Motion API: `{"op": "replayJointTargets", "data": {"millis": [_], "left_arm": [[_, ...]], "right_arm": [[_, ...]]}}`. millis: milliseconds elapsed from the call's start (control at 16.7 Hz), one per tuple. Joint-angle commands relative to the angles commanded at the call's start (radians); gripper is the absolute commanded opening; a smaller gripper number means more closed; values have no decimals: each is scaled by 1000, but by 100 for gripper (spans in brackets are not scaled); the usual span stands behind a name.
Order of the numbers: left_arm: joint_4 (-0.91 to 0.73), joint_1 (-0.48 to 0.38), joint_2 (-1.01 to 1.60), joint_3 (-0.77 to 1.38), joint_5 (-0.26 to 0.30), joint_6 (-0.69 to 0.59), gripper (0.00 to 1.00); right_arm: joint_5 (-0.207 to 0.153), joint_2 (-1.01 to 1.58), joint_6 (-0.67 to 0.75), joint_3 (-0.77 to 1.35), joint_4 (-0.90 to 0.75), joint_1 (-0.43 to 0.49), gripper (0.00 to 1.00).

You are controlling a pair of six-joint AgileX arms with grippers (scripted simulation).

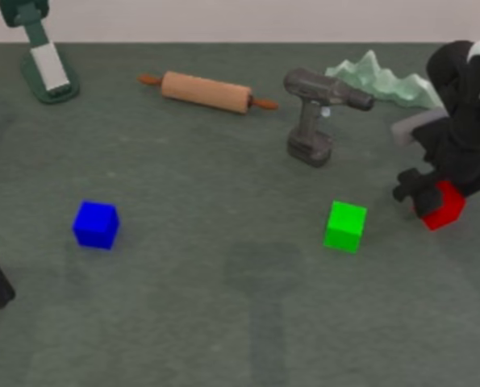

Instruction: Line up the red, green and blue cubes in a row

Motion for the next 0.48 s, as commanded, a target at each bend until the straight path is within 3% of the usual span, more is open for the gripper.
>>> {"op": "replayJointTargets", "data": {"millis": [480], "left_arm": [[0, 0, 0, 0, 0, 0, 100]], "right_arm": [[-1, -86, -2, 123, -216, 8, 0]]}}
